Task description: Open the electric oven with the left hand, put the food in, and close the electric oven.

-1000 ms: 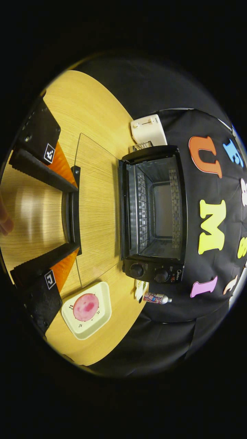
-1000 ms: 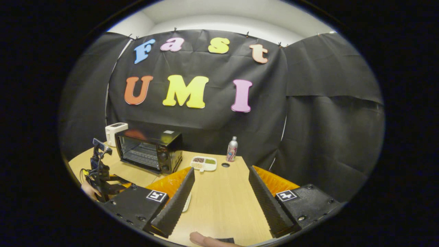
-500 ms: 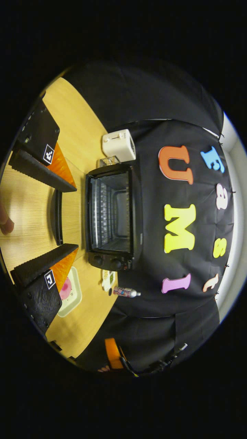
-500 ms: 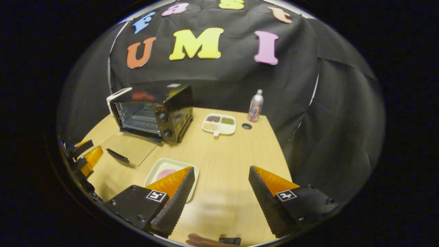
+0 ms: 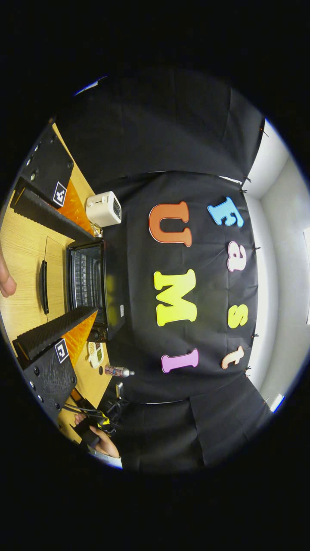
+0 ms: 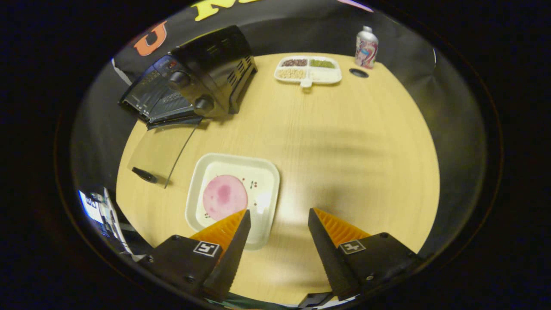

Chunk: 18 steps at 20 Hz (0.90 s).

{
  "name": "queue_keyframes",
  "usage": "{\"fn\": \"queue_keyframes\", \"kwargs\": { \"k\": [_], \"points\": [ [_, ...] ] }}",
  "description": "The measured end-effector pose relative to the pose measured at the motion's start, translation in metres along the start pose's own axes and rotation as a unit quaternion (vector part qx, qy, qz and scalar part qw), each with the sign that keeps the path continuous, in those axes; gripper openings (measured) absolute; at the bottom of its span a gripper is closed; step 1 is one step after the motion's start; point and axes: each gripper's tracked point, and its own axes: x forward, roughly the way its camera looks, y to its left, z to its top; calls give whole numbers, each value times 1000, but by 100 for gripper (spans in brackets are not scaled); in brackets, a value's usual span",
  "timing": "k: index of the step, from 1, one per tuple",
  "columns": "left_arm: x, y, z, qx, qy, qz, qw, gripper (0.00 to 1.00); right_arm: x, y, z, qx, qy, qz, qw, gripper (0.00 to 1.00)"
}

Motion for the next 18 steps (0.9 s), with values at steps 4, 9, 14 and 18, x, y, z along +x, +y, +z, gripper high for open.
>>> {"fn": "queue_keyframes", "kwargs": {
  "k": [4,9,14,18],
  "points": [
    [-3,15,11,-26,-3,7,1000,95,24,8,7,33,31,40,998,48],
    [-11,22,17,-41,-11,13,999,95,31,7,11,86,81,112,987,2],
    [-13,29,16,-21,-10,14,1000,96,19,4,10,98,59,138,984,1],
    [-13,29,17,-4,-14,16,1000,95,-5,-14,11,106,29,136,985,1]
  ]
}}
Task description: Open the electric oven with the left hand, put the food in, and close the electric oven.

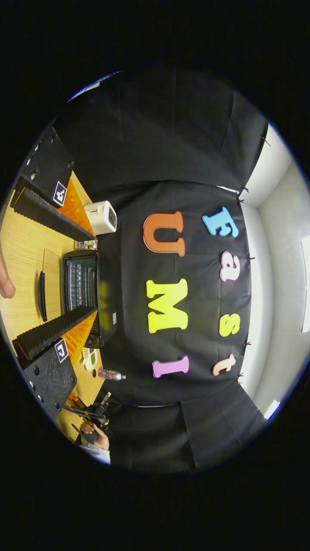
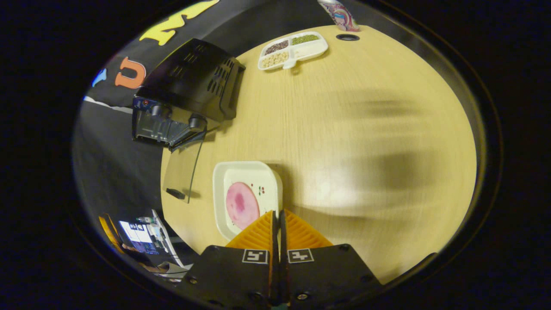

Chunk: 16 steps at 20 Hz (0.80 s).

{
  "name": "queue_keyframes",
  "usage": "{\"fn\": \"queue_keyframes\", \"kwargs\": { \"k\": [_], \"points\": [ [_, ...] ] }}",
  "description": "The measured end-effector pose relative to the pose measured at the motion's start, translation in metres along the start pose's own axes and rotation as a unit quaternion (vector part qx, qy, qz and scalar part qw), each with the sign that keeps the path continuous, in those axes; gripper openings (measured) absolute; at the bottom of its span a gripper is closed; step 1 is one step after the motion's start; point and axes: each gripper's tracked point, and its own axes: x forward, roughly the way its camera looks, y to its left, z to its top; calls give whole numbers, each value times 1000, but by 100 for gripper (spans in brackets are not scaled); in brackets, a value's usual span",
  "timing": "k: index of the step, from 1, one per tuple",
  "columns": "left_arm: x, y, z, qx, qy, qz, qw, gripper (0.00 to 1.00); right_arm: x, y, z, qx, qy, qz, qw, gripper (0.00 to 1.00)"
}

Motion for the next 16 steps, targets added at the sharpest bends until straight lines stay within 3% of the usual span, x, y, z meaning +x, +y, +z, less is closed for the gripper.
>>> {"fn": "queue_keyframes", "kwargs": {
  "k": [8,16],
  "points": [
    [5,6,-17,4,6,-16,1000,95,-40,25,0,8,-39,15,999,1],
    [1,45,-24,-3,4,11,1000,95,-45,111,-6,-43,-41,55,997,1]
  ]
}}
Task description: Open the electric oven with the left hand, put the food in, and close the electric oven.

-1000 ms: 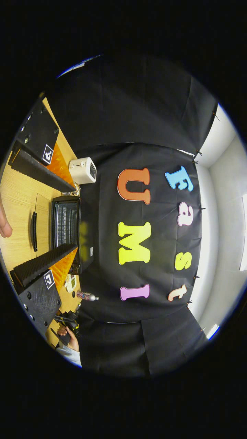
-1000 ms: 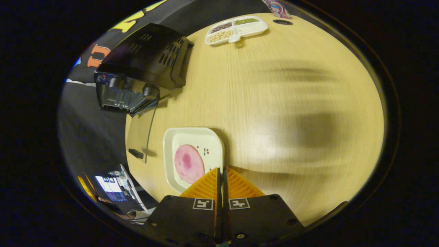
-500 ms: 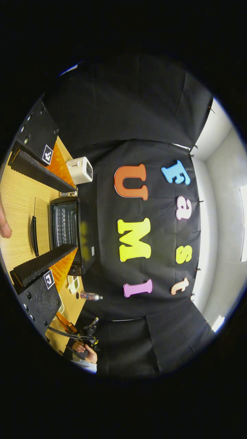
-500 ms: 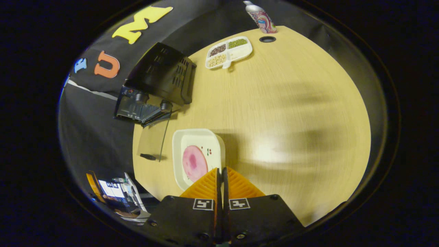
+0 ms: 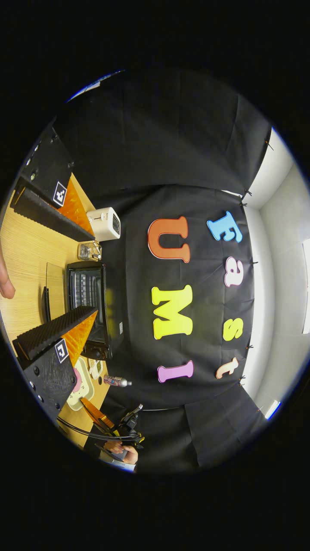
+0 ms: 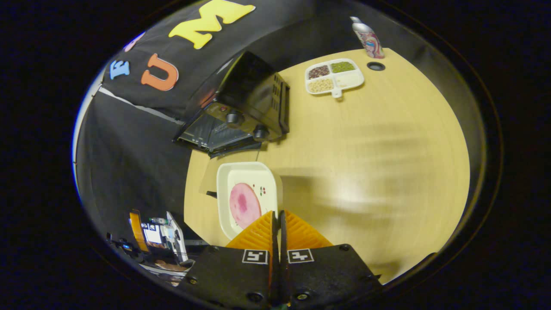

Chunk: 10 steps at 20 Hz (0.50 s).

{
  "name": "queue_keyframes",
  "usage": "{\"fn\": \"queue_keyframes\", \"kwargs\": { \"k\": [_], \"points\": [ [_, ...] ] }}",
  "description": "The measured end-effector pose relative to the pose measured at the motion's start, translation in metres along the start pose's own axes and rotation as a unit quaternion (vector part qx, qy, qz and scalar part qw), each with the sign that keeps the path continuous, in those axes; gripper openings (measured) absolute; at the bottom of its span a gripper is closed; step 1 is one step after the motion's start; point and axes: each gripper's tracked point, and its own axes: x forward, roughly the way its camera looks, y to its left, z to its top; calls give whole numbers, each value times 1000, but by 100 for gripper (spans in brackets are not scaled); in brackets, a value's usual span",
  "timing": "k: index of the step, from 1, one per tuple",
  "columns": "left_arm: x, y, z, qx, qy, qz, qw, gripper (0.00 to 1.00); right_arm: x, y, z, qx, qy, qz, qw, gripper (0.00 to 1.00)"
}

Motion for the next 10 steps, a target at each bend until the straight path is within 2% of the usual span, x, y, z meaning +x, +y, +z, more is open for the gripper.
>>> {"fn": "queue_keyframes", "kwargs": {
  "k": [4,7,10],
  "points": [
    [-9,13,3,0,-7,4,1000,96,23,52,4,-17,8,30,999,1],
    [-16,23,3,2,-9,12,1000,95,46,95,10,-1,8,65,998,1],
    [-12,26,-8,2,-2,18,1000,95,72,128,16,31,8,80,996,1]
  ]
}}
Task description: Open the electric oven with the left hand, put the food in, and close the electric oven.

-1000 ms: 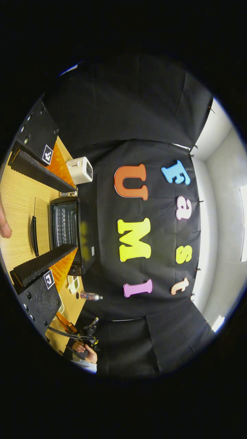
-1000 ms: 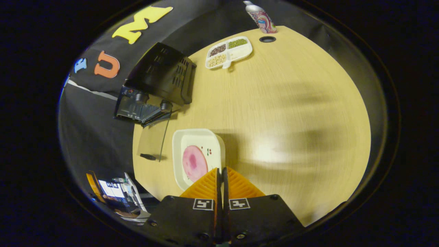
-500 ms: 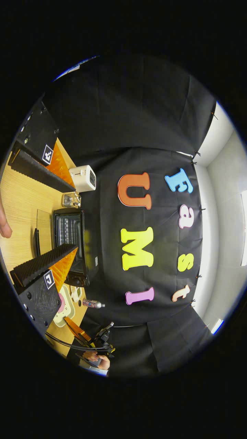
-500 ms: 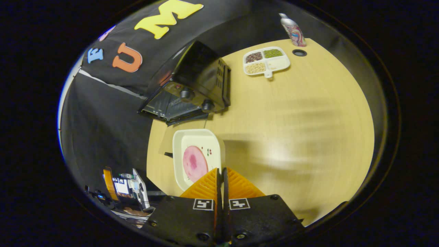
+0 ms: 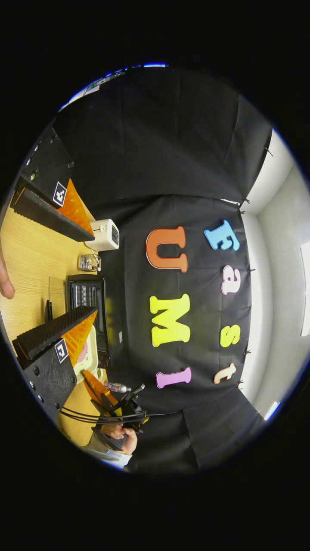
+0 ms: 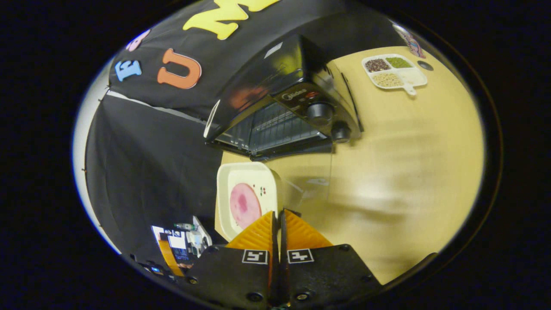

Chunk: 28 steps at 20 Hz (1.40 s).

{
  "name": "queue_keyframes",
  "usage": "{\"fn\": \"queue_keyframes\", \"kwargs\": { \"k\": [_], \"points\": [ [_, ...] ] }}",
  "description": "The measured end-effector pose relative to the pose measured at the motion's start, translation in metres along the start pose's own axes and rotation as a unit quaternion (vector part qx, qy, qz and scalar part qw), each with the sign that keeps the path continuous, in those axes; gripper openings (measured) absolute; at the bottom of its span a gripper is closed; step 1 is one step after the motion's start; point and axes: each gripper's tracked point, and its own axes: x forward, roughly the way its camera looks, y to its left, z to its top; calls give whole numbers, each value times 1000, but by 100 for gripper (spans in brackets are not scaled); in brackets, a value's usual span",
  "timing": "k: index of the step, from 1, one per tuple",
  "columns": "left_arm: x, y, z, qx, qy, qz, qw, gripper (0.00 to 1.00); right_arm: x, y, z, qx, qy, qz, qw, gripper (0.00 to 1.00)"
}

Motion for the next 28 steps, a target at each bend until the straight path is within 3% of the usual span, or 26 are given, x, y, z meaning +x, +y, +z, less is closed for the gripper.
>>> {"fn": "queue_keyframes", "kwargs": {
  "k": [4,7,12,14,18,20,25,26,28],
  "points": [
    [-11,13,0,2,1,9,1000,95,39,20,5,44,5,-7,999,4],
    [-18,25,0,5,1,14,1000,95,60,21,23,67,-35,-34,997,0],
    [-22,36,0,6,0,11,1000,95,83,22,47,156,-95,-41,982,4],
    [-23,39,-3,4,4,11,1000,95,91,13,57,193,-129,-63,971,4],
    [-24,43,-12,11,23,17,1000,95,102,15,79,268,-207,-54,939,1],
    [-22,42,-16,19,31,20,999,95,108,13,88,299,-236,-54,923,5],
    [-21,39,-21,8,38,17,999,95,123,5,110,329,-308,-50,891,5],
    [-19,40,-22,6,38,19,999,95,123,2,116,333,-329,-48,882,2],
    [-17,42,-24,0,44,21,999,95,118,-4,128,341,-381,-50,858,5]
  ]
}}
